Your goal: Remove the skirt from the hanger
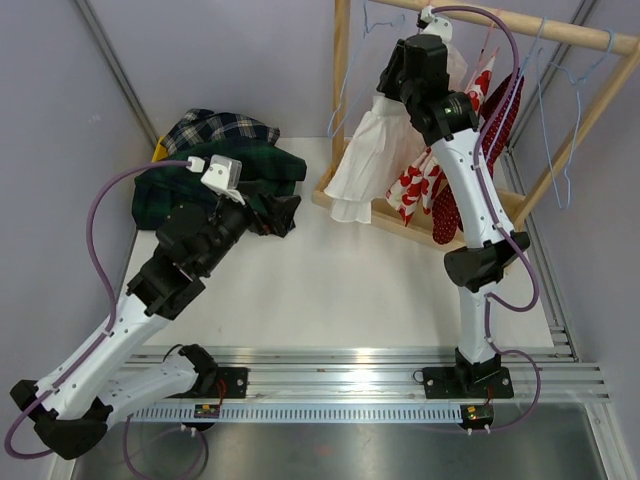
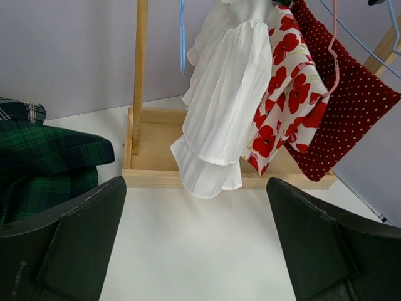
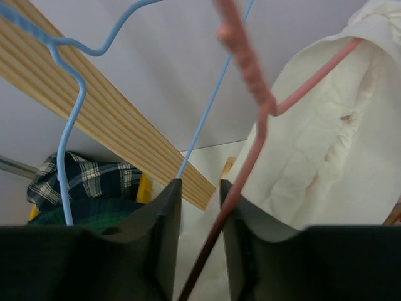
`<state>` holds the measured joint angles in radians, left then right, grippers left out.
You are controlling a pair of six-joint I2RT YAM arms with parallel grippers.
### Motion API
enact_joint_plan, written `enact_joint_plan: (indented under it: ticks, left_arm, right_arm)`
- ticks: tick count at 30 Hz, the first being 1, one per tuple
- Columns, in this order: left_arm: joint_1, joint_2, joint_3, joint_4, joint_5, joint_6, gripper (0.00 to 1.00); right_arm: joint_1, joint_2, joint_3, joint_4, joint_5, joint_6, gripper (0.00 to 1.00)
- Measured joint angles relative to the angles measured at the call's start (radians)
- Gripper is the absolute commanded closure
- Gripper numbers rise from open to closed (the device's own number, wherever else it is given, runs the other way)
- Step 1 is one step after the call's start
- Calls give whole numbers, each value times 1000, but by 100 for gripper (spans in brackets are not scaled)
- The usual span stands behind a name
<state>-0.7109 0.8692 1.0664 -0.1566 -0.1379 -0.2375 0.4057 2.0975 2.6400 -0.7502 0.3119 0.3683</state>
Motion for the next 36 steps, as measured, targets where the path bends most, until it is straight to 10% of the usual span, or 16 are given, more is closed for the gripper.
enact_joint_plan:
  ticks: [11,32,36]
  left_arm:
    - [0,51,-13,1,28,-19,1]
    - [-243,655,421,215,264,-57,5]
    - [-290,678,422,245,256,-68,20]
  right_arm:
    - [-1,-26,-71,26,-2,20,99]
    - [8,-425,-360,29,-90,51,100]
    - [8,-443,-408,32,-90,51,100]
